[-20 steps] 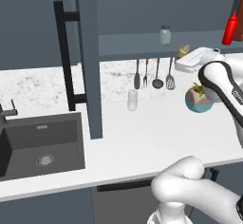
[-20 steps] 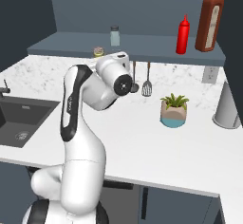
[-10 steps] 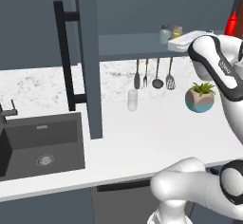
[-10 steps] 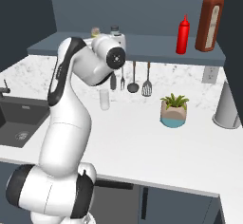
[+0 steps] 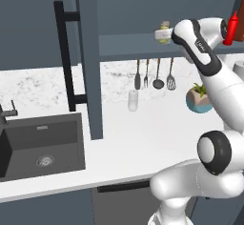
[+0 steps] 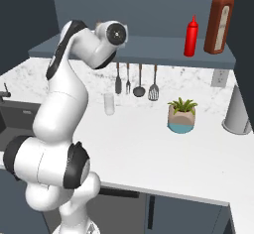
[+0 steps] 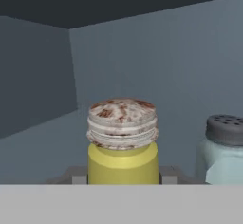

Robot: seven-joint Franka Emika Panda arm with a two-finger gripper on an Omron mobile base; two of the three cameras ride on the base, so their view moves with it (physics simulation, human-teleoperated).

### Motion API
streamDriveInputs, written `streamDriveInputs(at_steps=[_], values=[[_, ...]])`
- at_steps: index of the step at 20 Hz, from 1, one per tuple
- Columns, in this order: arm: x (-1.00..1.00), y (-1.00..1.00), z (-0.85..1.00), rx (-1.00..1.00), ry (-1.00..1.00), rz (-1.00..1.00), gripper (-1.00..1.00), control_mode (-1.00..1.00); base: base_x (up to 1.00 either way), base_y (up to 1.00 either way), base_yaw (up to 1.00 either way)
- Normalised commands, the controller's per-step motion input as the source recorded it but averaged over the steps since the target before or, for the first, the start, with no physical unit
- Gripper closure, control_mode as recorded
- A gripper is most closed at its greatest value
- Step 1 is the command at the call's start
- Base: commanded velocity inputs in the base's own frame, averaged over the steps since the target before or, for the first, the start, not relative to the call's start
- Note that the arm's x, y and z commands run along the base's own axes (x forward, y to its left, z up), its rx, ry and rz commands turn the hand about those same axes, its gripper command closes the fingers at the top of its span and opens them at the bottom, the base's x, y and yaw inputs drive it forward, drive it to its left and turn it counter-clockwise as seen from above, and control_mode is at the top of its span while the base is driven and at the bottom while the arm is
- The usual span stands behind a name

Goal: Put the shaker and condiment bottle from the counter next to their counterparts in the cabinet.

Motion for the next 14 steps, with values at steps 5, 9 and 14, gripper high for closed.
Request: streamDriveInputs(at_steps=[5, 9, 14], values=[[0.14, 0.03, 0.0, 0.0, 0.02, -0.17, 1.0, -1.0, 0.0, 0.0, 0.0], [0.0, 0.27, 0.0, 0.0, 0.0, -0.21, 1.0, -1.0, 0.0, 0.0, 0.0], [0.02, 0.28, -0.23, 0.0, 0.0, -0.19, 1.0, -1.0, 0.0, 0.0, 0.0]])
